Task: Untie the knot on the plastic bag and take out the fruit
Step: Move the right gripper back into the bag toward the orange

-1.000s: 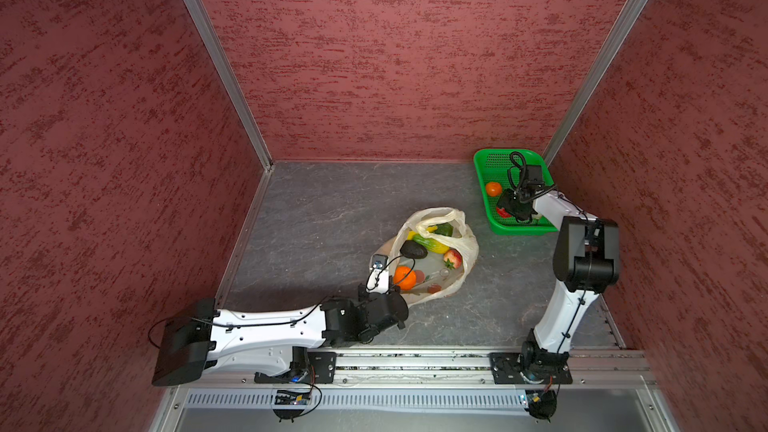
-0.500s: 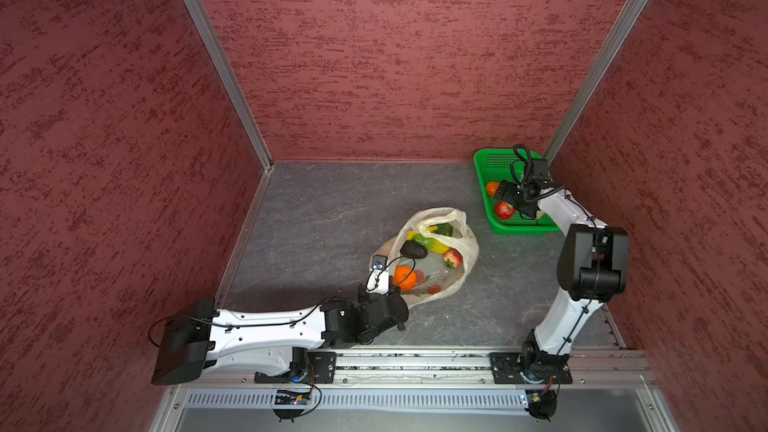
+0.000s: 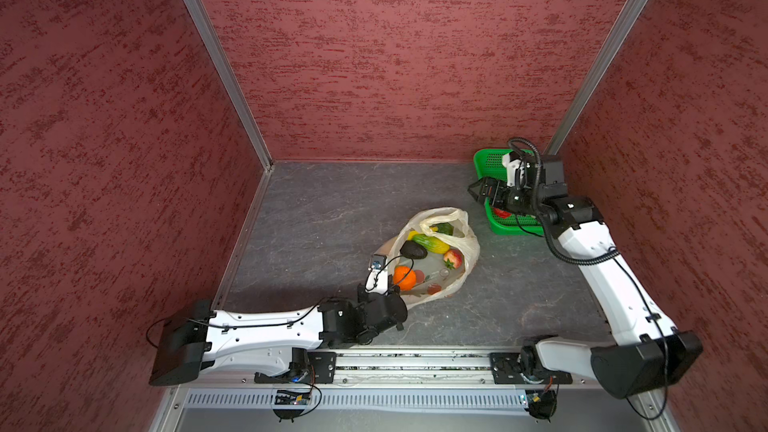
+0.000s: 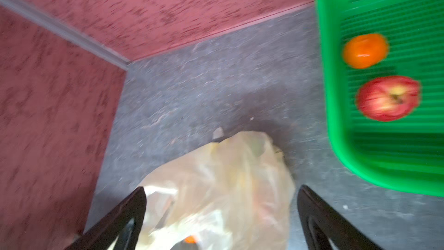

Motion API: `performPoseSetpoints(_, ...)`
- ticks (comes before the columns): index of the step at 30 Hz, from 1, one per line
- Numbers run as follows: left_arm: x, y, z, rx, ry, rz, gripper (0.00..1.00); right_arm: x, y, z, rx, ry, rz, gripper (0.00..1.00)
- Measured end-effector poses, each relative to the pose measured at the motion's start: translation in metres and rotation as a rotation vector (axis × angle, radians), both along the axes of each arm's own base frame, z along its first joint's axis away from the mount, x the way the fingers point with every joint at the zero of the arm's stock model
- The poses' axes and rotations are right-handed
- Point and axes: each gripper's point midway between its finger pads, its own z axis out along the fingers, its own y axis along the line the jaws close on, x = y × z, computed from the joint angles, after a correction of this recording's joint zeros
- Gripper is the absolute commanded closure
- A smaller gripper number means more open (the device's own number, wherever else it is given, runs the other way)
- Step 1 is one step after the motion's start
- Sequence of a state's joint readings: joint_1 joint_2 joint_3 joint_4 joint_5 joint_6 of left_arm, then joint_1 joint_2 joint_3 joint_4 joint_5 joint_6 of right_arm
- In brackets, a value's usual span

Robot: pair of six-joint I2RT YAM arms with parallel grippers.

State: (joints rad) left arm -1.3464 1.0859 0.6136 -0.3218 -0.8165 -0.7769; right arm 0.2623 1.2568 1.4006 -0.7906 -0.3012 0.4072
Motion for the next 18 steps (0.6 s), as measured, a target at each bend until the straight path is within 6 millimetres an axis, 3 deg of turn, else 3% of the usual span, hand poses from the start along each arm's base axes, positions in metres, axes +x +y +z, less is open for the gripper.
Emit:
performPoseSetpoints(5,0.000,0.001,0.004,-0.013,-0.004,0.000,1.00,-0.058,0.062,0.017,0.076,0.023,0.176,0.02)
performPoseSetpoints(11,0.000,0.001,0.007,-0.023,-0.009,-0.002,1.00,-0.106,0.106,0.025,0.135,0.052,0.297,0.04)
performPoseSetpoints(14,0.000,0.002,0.008,-0.026,-0.010,-0.002,1.00,-0.120,0.120,0.011,0.117,0.070,0.334,0.06)
performPoseSetpoints(18,0.000,0.002,0.008,-0.026,-0.010,-0.002,1.00,-0.130,0.132,-0.028,0.038,0.114,0.364,0.11)
